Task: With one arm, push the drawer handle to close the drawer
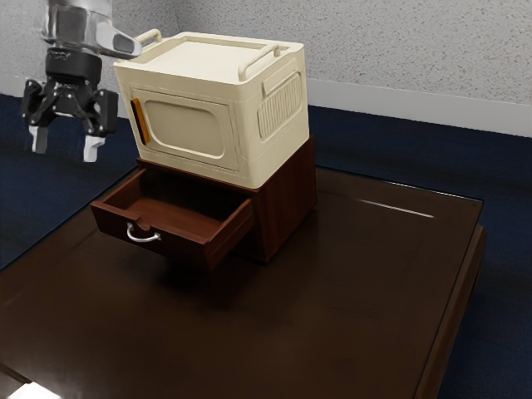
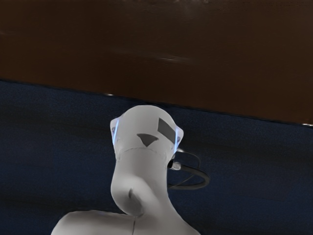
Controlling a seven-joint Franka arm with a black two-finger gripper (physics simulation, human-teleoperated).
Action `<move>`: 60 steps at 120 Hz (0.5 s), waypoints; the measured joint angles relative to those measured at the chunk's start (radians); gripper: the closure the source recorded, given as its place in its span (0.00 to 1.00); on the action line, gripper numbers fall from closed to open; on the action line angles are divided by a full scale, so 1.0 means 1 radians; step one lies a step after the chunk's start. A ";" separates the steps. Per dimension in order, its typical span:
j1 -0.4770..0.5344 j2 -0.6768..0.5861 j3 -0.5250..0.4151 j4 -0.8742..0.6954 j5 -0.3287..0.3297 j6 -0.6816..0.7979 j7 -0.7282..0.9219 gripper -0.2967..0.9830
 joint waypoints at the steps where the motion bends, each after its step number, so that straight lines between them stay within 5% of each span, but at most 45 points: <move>1: 0.000 0.001 0.000 -0.005 0.000 0.019 -0.007 0.23; 20: 0.042 -0.033 -0.042 -0.032 0.020 0.269 -0.121 0.23; 28: 0.051 -0.086 -0.070 -0.066 0.023 0.301 -0.159 0.35; 47: 0.012 -0.358 -0.078 -0.728 0.092 0.594 -0.100 0.65; 60: 0.035 -0.435 -0.079 -0.972 0.099 0.851 -0.052 0.74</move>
